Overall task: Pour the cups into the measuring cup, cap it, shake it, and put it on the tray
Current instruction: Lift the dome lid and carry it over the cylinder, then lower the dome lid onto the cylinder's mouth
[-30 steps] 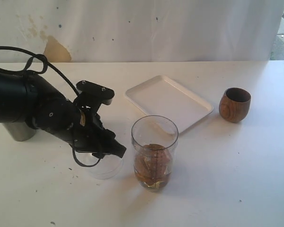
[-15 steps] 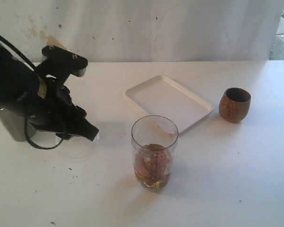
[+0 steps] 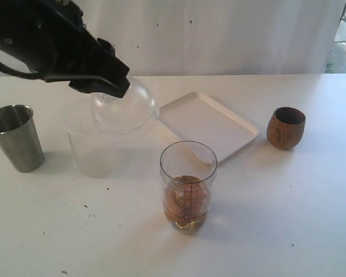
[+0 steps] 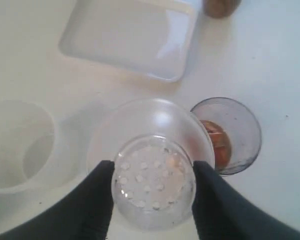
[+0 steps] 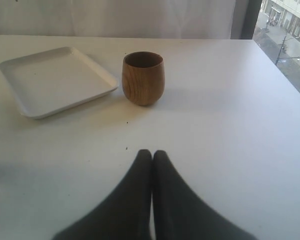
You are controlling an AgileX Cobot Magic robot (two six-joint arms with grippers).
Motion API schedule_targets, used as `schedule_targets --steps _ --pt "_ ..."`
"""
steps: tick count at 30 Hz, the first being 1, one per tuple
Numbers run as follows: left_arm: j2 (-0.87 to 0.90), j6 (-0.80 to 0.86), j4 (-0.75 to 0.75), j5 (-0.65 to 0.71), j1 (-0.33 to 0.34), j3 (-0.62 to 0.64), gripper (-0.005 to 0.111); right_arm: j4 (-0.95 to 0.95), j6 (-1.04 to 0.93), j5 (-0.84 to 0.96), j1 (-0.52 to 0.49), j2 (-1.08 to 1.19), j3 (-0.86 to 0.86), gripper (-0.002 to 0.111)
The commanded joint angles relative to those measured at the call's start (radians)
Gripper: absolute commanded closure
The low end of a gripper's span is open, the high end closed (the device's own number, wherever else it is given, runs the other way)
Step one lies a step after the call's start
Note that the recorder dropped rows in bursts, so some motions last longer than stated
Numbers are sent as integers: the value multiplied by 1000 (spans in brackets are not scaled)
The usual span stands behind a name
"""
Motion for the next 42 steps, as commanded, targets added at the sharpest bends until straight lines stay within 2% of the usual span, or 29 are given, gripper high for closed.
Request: schedule_targets --steps 1,5,9,18,25,35,42 --pt "52 30 -31 55 -66 -45 107 -2 -11 -7 5 -7 3 108" --pt "112 27 -31 56 -127 -59 107 -2 -11 -7 5 -7 3 108" --pt "155 25 -38 47 -152 -73 107 -2 -11 -7 5 -7 3 108" --pt "179 34 -54 -8 -152 -110 107 -2 -11 -7 5 -7 3 108" --pt "238 68 -87 32 -152 -110 107 -2 -11 -7 5 -7 3 108" --pt "244 69 -88 -44 -152 -110 107 -2 -11 -7 5 -7 3 108" --pt "269 80 -83 -22 -152 -110 107 -2 -11 -7 5 -7 3 108"
